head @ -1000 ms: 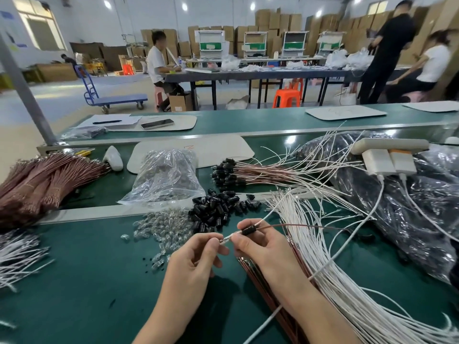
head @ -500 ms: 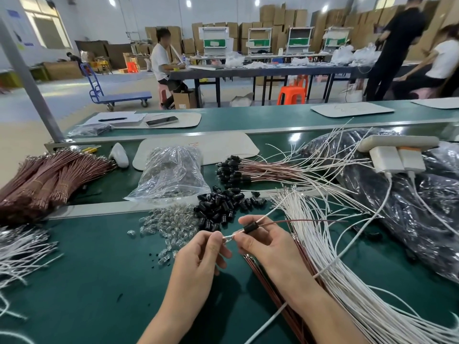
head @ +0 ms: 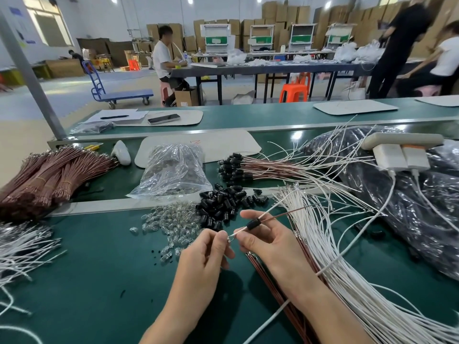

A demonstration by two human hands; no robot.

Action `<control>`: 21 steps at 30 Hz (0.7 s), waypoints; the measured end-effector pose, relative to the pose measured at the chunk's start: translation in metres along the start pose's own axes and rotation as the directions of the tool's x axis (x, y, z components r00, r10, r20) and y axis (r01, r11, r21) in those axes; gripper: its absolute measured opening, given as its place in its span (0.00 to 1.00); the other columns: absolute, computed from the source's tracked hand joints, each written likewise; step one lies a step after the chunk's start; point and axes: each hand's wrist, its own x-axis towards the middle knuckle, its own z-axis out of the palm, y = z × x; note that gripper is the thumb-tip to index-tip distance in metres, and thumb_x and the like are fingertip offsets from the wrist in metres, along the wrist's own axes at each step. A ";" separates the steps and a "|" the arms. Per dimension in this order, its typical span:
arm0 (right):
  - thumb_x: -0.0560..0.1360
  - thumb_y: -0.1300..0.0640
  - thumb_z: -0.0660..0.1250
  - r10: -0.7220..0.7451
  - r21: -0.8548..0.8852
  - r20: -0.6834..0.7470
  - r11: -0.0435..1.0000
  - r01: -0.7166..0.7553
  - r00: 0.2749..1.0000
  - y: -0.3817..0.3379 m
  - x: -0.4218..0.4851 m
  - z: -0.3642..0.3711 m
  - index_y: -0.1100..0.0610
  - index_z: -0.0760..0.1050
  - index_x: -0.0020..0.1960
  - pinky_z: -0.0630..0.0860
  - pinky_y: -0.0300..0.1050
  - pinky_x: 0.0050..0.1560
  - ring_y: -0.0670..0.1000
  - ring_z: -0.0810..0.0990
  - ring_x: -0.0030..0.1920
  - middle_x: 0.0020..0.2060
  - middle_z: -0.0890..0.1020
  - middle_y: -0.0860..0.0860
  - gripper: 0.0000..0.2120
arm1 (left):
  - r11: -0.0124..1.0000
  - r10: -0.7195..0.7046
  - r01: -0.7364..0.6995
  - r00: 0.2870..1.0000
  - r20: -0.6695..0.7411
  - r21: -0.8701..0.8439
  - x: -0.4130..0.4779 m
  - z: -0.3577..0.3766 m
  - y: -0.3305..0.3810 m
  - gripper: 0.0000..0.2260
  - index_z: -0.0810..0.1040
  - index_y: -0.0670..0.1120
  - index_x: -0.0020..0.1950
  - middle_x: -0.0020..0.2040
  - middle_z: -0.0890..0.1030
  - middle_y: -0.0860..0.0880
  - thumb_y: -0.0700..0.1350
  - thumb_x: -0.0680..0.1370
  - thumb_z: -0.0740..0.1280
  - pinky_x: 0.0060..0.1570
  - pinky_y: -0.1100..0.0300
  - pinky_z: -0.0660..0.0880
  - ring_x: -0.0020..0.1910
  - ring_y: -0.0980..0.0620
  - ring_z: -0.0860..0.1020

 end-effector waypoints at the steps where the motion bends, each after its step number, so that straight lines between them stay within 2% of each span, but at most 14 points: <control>1: 0.75 0.62 0.74 -0.001 0.000 0.003 1.000 0.001 1.000 0.000 0.000 0.000 0.47 0.81 0.58 0.78 0.34 0.48 0.45 0.85 0.43 0.43 0.87 0.52 0.15 | 1.000 0.005 -0.005 1.000 -0.001 0.008 0.000 0.000 0.000 0.13 0.77 0.57 0.42 0.38 0.84 0.52 0.61 0.80 0.58 0.37 0.58 0.77 0.35 0.54 0.81; 8: 0.75 0.62 0.74 0.006 0.099 0.027 0.995 -0.009 1.000 0.002 0.001 0.001 0.44 0.83 0.53 0.79 0.37 0.48 0.47 0.84 0.43 0.43 0.86 0.53 0.14 | 0.998 0.037 -0.036 0.999 -0.019 0.056 0.000 0.000 0.000 0.14 0.77 0.58 0.42 0.37 0.83 0.54 0.63 0.79 0.59 0.35 0.66 0.74 0.33 0.56 0.81; 12: 0.75 0.63 0.73 0.011 0.107 0.032 0.994 -0.015 0.999 0.004 0.002 0.001 0.44 0.83 0.52 0.79 0.37 0.48 0.47 0.84 0.43 0.41 0.85 0.51 0.13 | 0.996 0.045 -0.045 0.999 -0.004 0.074 -0.001 0.001 0.001 0.14 0.77 0.59 0.42 0.38 0.84 0.57 0.64 0.79 0.58 0.36 0.70 0.73 0.34 0.57 0.81; 14: 0.76 0.63 0.73 0.015 0.103 0.027 0.994 -0.017 1.000 0.004 0.002 0.001 0.45 0.83 0.52 0.79 0.38 0.48 0.47 0.83 0.43 0.41 0.85 0.50 0.13 | 0.996 0.055 -0.055 0.998 0.003 0.074 -0.002 0.000 0.002 0.14 0.77 0.59 0.43 0.39 0.84 0.57 0.64 0.79 0.58 0.36 0.69 0.73 0.35 0.57 0.81; 18: 0.76 0.64 0.73 0.005 0.100 0.005 0.995 -0.005 1.000 0.004 0.003 -0.001 0.45 0.83 0.52 0.79 0.37 0.48 0.47 0.82 0.42 0.40 0.84 0.50 0.14 | 0.995 0.080 -0.082 0.996 0.042 0.056 -0.004 0.001 0.003 0.13 0.77 0.58 0.47 0.41 0.84 0.55 0.64 0.80 0.60 0.37 0.57 0.77 0.35 0.53 0.80; 21: 0.75 0.61 0.74 -0.022 0.083 0.016 0.996 0.020 1.000 0.004 0.002 -0.001 0.43 0.83 0.53 0.79 0.37 0.49 0.47 0.84 0.44 0.42 0.86 0.50 0.13 | 0.994 0.099 -0.101 0.995 0.029 0.051 -0.004 0.001 0.005 0.08 0.77 0.58 0.47 0.40 0.83 0.55 0.59 0.80 0.62 0.37 0.58 0.77 0.35 0.53 0.81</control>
